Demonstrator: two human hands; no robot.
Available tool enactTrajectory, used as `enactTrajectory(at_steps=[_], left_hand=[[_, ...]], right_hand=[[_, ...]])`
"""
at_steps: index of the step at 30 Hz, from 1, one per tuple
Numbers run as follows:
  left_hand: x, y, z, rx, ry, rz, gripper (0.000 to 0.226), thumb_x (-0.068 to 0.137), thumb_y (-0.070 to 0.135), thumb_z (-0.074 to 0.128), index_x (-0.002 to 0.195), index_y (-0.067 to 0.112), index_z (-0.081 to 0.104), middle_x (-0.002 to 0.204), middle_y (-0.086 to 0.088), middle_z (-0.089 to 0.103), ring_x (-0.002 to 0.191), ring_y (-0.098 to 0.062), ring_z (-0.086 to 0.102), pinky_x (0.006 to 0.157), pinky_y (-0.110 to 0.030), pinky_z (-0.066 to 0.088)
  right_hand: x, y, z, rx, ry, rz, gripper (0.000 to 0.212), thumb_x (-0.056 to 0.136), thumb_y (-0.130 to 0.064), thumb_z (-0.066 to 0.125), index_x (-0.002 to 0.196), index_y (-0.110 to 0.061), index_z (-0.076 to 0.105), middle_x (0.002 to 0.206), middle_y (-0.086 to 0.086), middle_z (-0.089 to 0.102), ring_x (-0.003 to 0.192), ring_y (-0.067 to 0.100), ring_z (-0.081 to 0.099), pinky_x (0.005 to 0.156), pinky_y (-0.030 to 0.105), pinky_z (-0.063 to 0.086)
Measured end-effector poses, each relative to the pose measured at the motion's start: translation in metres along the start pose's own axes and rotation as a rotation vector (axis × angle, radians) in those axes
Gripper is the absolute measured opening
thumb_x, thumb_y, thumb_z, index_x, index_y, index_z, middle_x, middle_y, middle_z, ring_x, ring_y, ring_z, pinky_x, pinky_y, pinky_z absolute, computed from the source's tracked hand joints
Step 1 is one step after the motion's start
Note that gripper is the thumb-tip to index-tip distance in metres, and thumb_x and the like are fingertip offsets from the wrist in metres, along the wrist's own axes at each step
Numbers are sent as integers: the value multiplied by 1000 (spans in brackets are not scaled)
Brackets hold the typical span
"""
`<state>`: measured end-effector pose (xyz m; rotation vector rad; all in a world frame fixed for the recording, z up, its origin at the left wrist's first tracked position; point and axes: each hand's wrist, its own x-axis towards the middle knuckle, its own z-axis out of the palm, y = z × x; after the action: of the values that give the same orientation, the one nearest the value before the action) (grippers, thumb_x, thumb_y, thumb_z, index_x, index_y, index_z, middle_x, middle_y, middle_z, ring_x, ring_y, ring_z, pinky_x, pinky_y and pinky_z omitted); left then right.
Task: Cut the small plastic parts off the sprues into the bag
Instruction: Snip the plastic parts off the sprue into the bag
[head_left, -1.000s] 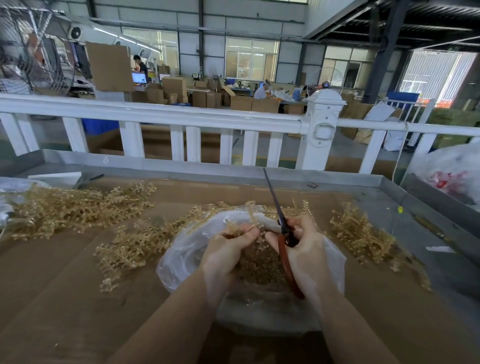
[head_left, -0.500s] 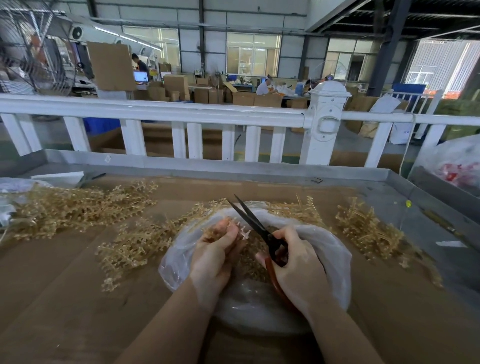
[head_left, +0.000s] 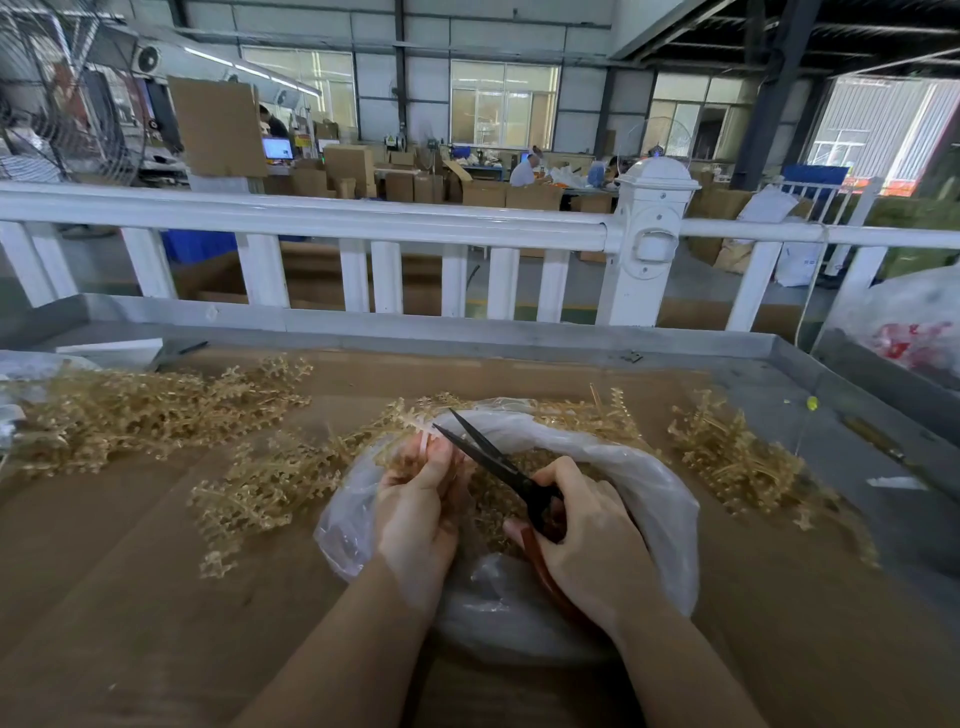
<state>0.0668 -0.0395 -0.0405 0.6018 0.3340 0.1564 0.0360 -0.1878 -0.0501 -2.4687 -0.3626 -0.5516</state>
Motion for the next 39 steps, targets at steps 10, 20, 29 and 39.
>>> enactTrajectory(at_steps=[10, 20, 29, 39], left_hand=[[-2, 0, 2, 71, -5, 2, 19, 88, -2, 59, 104, 7, 61, 77, -6, 69, 59, -11, 68, 52, -21, 56], [-5, 0, 5, 111, -31, 11, 33, 88, -7, 56, 121, -5, 57, 99, -19, 65, 81, -23, 65, 75, -32, 56], [-2, 0, 1, 118, -10, 25, 15, 87, -5, 58, 90, 9, 65, 75, -6, 72, 65, -14, 70, 54, -25, 58], [-3, -1, 1, 101, -32, 31, 15, 86, -4, 59, 89, 9, 66, 70, -3, 73, 64, -12, 71, 53, -23, 56]], right_hand=[[0, 1, 0, 0, -24, 0, 36, 77, -47, 71, 101, -32, 48, 97, -15, 60, 91, 8, 51, 80, 21, 41], [0, 2, -2, 24, -36, -15, 34, 78, -50, 67, 98, -35, 44, 95, -19, 57, 90, 6, 52, 79, 22, 44], [2, 2, -1, 29, -76, -43, 37, 77, -50, 69, 90, -35, 38, 84, -19, 55, 79, 2, 52, 68, 14, 36], [0, 3, 0, -9, -52, -43, 37, 79, -52, 66, 93, -33, 37, 87, -17, 57, 81, 3, 53, 70, 16, 43]])
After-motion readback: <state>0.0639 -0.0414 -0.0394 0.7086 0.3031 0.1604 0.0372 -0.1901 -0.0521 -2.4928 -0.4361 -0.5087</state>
